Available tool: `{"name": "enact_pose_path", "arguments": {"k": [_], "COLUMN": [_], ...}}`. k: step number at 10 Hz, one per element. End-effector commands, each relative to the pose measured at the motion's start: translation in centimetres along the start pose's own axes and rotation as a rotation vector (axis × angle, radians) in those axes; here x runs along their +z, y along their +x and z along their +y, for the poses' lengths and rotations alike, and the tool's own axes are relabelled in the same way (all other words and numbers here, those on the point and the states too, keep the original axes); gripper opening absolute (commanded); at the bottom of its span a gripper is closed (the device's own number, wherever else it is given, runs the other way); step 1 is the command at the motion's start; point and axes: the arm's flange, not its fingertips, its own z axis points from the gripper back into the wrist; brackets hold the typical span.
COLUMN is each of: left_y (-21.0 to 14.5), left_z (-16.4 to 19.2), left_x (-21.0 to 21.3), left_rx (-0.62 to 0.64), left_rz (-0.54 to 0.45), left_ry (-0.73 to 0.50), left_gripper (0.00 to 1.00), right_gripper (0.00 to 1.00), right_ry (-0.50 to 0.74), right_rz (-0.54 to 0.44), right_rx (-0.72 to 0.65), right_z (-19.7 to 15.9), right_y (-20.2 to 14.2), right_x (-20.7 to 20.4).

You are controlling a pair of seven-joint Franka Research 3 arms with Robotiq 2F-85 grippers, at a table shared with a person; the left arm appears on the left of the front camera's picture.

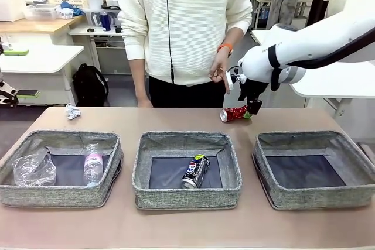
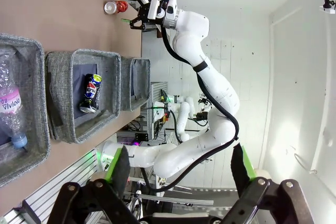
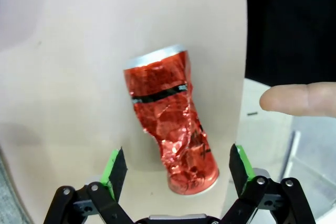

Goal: Sort the waste into the appropriate baskets.
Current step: Pick up the waste item pointed out by the person.

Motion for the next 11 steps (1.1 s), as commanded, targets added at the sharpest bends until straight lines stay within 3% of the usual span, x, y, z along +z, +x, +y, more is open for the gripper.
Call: {"name": "enact_pose_path", "arguments": {"k": [1,7,8,9,10,11], "left_y": [-0.1,-0.1,-0.1,-0.1,-0.1,-0.1], "left_z": [-0.3,-0.3,-0.3,-0.3,-0.3,-0.3], "left_x": [0.0,0.0,0.0,0.0,0.0,0.0], "left_rx": [-0.004,-0.004,-0.004,-0.004,-0.004,-0.004], "left_rz": [0.003,0.003,0.003,0.003,0.003,0.003], "left_ry": [-0.014,-0.014,-0.014,-0.014,-0.014,-0.014], "left_gripper": [1.0,1.0,1.0,1.0,1.0,1.0], "right_gripper": [1.0,1.0,0.43,0.42,0.0,0.0], "right_ry": [0.027,0.093,0.12,0.122,0.128,0.132], "right_rz": [-0.01,-0.028,-0.016,-0.033,-0.038,-0.045], "right_rx": [0.006,0.016,0.002,0.008,0.013,0.015], "right_z": [-1.9,-2.0,-1.9,-1.8,-1.8,-1.7], "right_y": [-0.8,-0.9,-1.0,-1.0,-0.9,-0.9], "right_x": [-1.1,-2.6,-2.7,-2.7,-2.6,-2.5]}}
